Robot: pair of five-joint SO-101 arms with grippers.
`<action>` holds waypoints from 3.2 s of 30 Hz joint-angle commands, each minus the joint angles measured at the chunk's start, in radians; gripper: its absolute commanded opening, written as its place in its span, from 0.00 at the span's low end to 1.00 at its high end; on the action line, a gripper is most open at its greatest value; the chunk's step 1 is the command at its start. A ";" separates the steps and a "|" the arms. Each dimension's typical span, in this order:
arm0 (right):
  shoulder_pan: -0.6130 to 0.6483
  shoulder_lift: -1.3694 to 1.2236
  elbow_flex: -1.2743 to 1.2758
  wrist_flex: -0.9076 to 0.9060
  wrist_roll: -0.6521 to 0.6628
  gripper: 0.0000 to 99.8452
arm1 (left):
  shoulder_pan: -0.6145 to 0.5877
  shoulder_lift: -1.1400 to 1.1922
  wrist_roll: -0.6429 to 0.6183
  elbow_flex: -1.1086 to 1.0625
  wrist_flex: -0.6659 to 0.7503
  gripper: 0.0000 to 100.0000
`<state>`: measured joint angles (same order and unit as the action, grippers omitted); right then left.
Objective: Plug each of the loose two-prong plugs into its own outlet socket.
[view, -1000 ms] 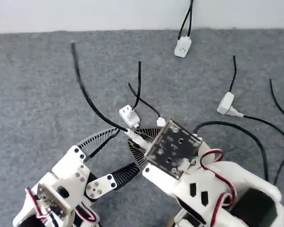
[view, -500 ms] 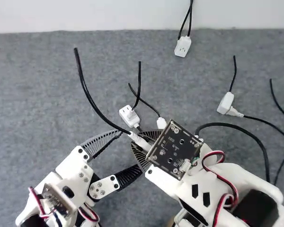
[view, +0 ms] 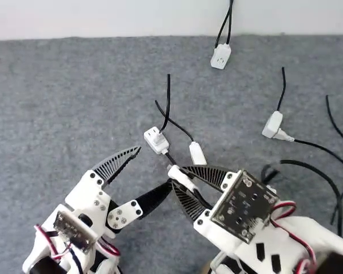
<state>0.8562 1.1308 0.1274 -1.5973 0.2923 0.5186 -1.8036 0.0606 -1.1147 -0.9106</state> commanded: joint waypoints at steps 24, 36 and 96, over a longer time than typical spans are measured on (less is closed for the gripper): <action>-0.137 -0.344 0.069 0.113 0.087 0.01 | -0.351 0.566 0.018 -0.099 0.522 0.27; -0.424 -0.519 0.072 0.182 0.354 0.01 | -0.562 1.323 -0.049 0.239 0.678 0.27; -0.634 -0.941 0.508 0.688 0.746 0.01 | -0.654 1.657 -0.095 0.470 0.683 0.27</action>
<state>0.2348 0.1795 0.6352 -0.9083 1.0303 -0.1396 -0.1435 -0.0284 -0.6943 -0.2539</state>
